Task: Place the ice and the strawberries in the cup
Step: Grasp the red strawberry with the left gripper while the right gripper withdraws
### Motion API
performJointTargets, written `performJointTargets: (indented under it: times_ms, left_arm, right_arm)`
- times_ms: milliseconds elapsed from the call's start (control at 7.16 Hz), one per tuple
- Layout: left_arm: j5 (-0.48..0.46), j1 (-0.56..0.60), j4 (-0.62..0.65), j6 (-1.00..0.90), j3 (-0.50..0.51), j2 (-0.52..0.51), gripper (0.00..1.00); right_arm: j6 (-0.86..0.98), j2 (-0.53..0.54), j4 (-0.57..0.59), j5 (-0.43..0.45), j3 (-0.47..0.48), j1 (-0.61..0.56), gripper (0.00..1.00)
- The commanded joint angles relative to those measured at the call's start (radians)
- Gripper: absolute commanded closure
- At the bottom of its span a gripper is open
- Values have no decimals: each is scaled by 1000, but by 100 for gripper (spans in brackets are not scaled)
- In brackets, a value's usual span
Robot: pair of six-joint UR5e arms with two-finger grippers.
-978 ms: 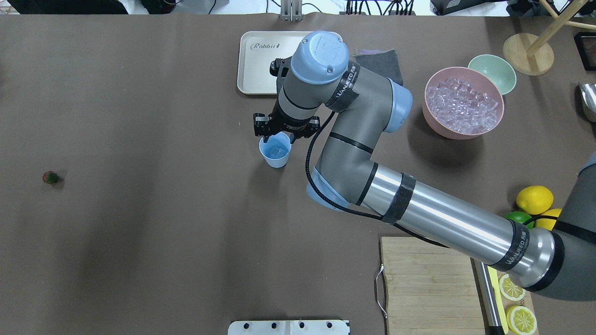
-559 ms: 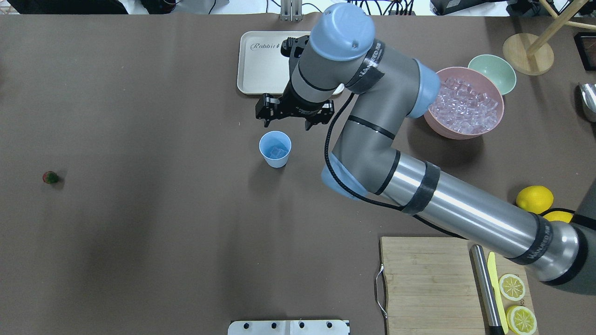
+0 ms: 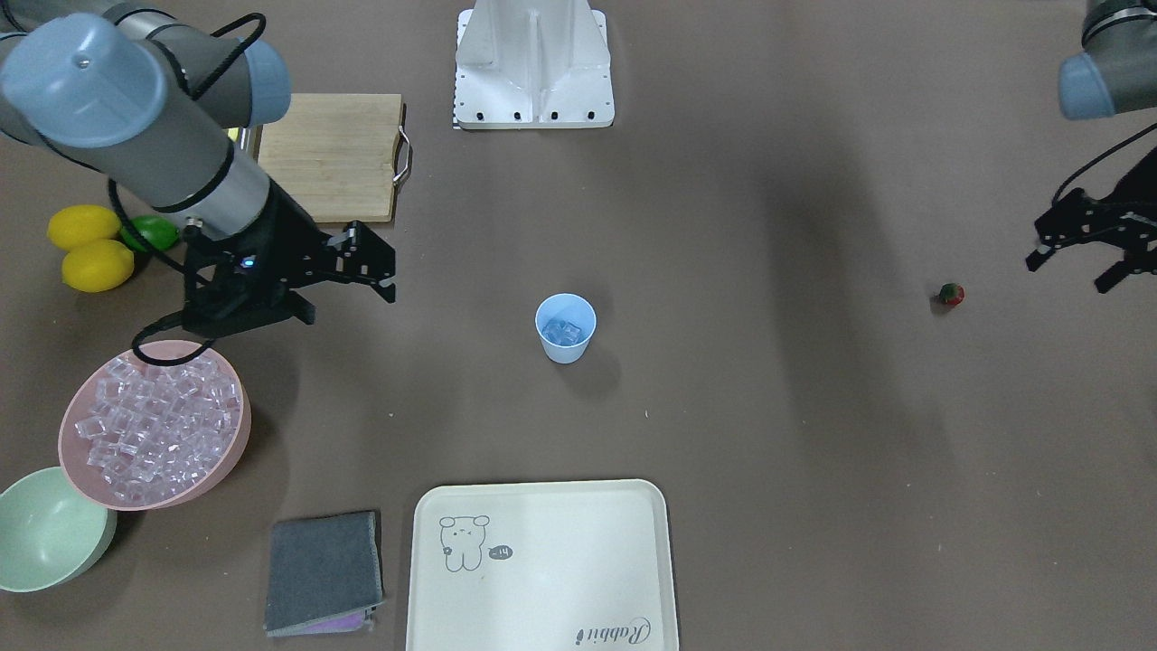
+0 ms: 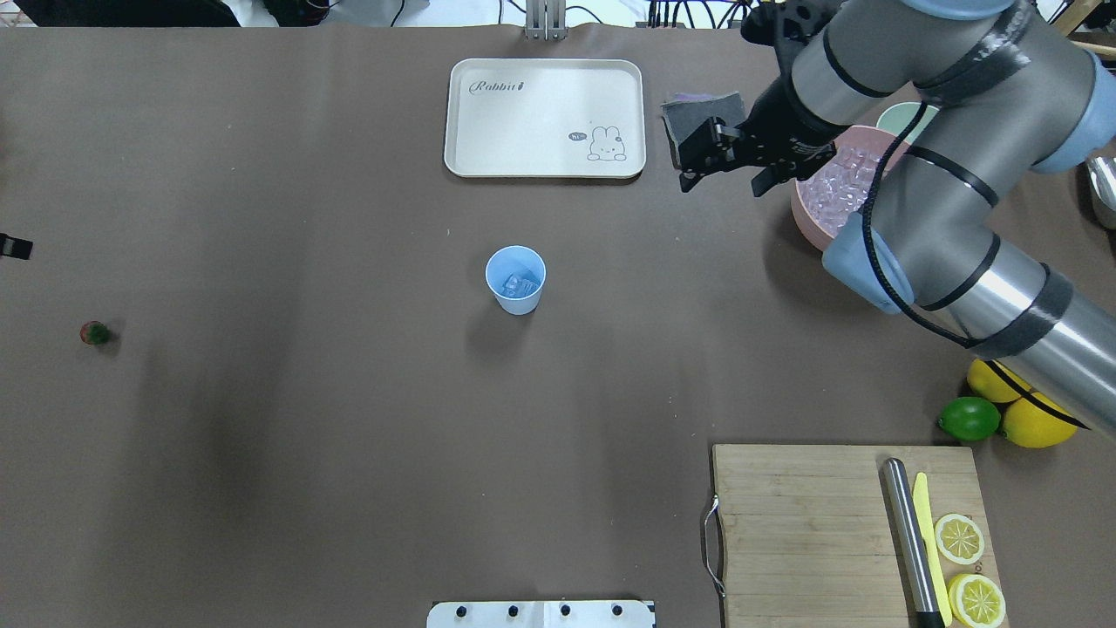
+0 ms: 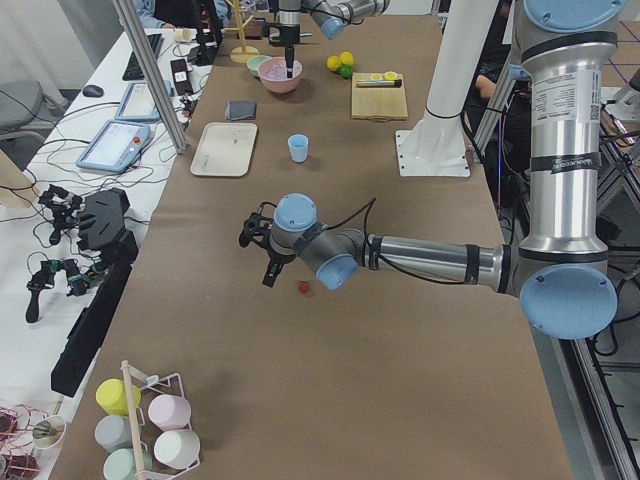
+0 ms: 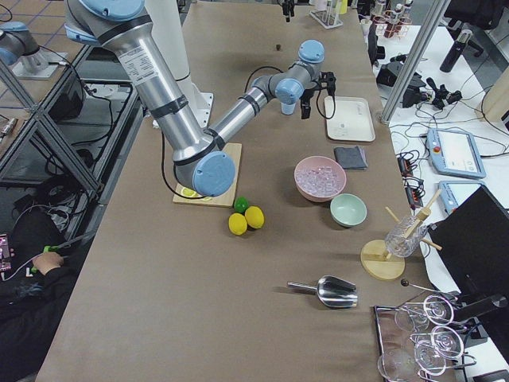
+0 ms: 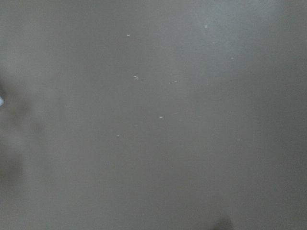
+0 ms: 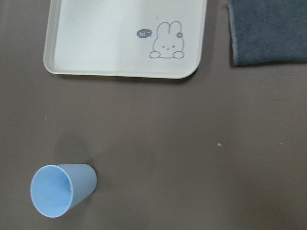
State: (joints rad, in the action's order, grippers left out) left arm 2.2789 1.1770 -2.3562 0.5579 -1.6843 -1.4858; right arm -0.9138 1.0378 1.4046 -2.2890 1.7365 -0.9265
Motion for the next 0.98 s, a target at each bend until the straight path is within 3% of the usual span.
performJointTargets:
  times_ms: [0, 699, 838]
  left_arm:
    - [-190, -199, -87, 103, 11, 42, 2]
    - [-230, -277, -216, 123, 173, 16, 3]
    - [-228, -277, -218, 125, 173, 16, 30]
  right_arm:
    - [30, 34, -3, -4, 6, -26, 0]
    - [24, 34, -1, -1, 6, -29, 0]
    - [24, 33, -3, -3, 6, -28, 0]
